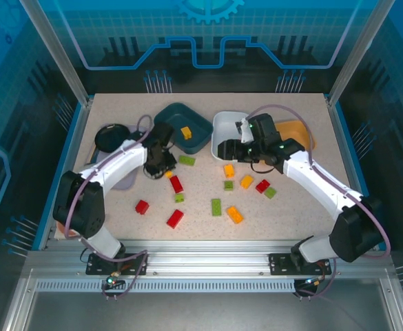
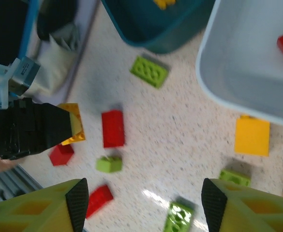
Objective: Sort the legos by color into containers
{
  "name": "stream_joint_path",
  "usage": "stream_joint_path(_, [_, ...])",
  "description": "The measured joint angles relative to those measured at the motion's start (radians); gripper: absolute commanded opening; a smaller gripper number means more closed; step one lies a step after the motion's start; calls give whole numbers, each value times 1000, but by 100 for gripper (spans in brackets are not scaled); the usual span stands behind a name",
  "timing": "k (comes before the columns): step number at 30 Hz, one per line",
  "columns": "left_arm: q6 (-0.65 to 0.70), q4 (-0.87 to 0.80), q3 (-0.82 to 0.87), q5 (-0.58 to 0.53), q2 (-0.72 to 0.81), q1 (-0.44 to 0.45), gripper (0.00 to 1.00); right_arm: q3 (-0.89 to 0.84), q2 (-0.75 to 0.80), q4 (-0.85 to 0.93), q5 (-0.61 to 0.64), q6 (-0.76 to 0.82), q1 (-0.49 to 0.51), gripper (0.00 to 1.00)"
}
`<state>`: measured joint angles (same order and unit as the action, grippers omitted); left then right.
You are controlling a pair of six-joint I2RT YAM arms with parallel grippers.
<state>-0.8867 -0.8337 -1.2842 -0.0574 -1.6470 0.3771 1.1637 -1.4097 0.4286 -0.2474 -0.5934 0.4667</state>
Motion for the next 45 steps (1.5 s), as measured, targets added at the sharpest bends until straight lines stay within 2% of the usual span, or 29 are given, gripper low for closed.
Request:
stream_joint_path(6, [24, -4, -396, -14, -252, -56, 26, 8, -10, -101, 27, -36, -41, 68])
stream_joint_path(13, [27, -85, -856, -35, -634, -116, 26, 71, -63, -98, 56, -44, -82, 68])
stream_joint_path(17, [29, -137, -1032, -51, -789, -141, 28, 73, -63, -74, 56, -47, -97, 67])
stream_joint_path(24, [20, -205, -1068, -51, -869, -163, 36, 73, -63, -14, 63, -46, -124, 67])
stream_joint_path(29, [15, -238, -1067, -51, -869, -163, 55, 73, -63, 3, 67, -46, -141, 68])
stream_joint_path(36, [29, -257, -1029, -58, -846, -162, 58, 73, -63, 10, 67, -47, -142, 68])
stream_joint_path(45, [51, -252, -846, -63, -715, -162, 66, 72, -63, 27, 71, -46, -142, 67])
